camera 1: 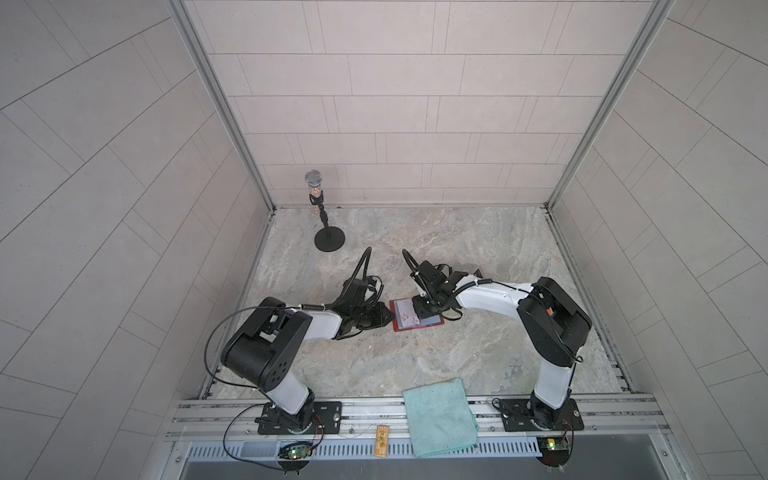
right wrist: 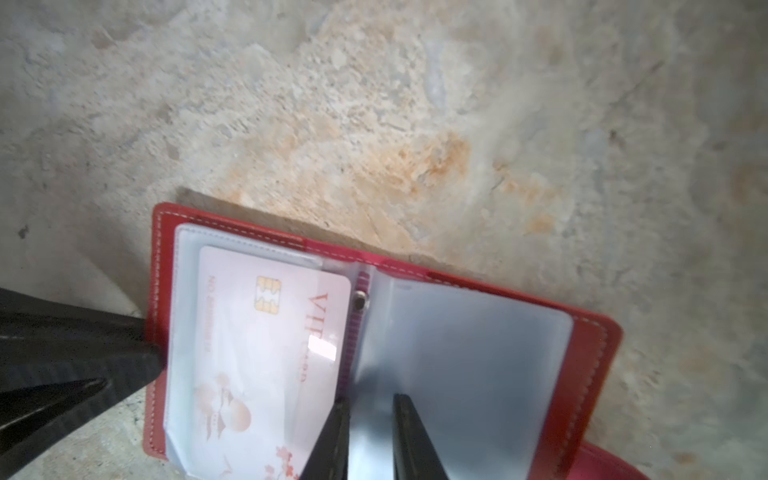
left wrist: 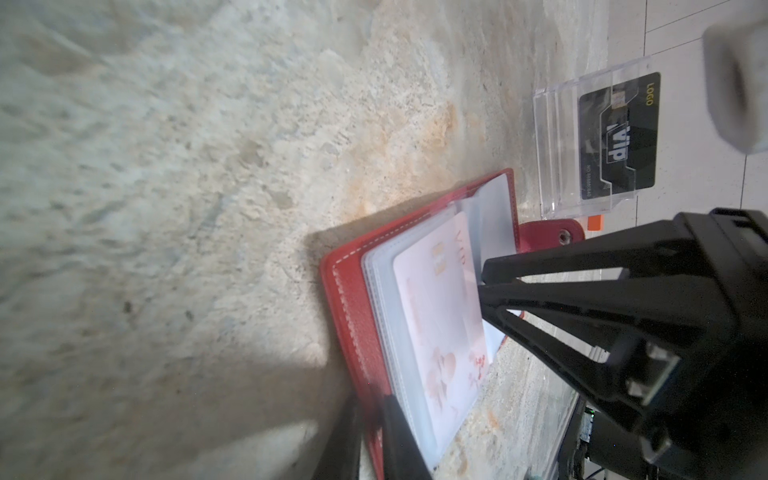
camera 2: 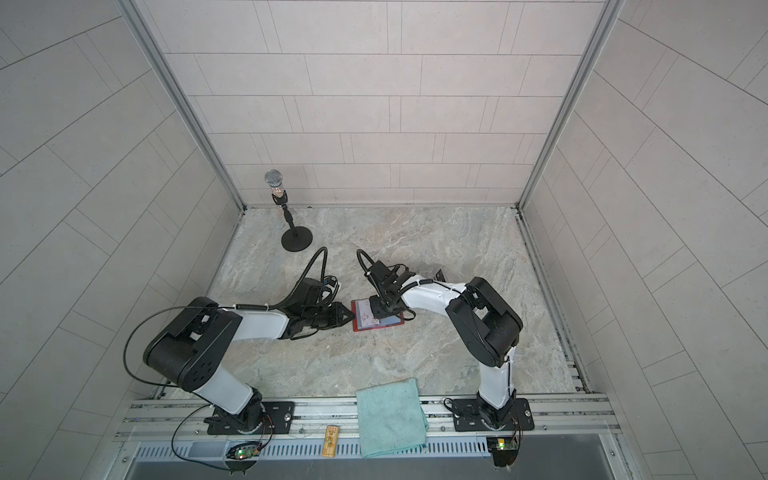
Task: Put the credit cards into the card holder
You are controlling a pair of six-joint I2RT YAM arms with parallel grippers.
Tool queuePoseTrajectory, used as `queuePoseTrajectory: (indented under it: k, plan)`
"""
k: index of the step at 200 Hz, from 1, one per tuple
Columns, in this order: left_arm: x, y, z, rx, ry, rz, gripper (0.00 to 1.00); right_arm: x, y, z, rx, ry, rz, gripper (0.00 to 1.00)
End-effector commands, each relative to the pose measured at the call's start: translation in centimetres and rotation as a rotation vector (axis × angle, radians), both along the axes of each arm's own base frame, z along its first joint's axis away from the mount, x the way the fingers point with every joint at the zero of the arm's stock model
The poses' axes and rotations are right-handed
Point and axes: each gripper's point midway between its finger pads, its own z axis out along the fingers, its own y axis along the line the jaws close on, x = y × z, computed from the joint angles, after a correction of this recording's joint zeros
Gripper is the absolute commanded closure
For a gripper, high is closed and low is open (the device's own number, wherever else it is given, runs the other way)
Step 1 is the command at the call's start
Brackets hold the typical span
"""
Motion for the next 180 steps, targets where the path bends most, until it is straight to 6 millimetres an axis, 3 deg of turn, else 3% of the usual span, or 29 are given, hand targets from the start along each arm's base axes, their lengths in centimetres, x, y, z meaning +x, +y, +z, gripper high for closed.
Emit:
queuePoseTrajectory:
  k: [1,59,88,136,180]
  plan:
    - [-2.7,2.1,-3.9,0.122,0.145,0.021,0.83,-1.3,0.1,-1.8,0.007,0.077,0.007,0.79]
    - [-2.6,2.0,-3.7,0.116,0.139,0.02,0.82,-1.5,1.1,-1.8,0.058,0.093,0.016,0.79]
    - [-2.5,1.9,-3.5,0.115,0.133,0.02,0.81,-1.2,0.7,-1.2,0.047,0.07,0.004,0.79]
    - [-2.3,2.1,-3.4,0.124,0.127,0.025,0.8,-0.4,0.0,1.9,0.044,-0.015,-0.013,0.73]
    - [-2.2,2.2,-3.1,0.134,0.118,0.026,0.79,0.5,-2.3,4.3,-0.013,-0.096,-0.043,0.64]
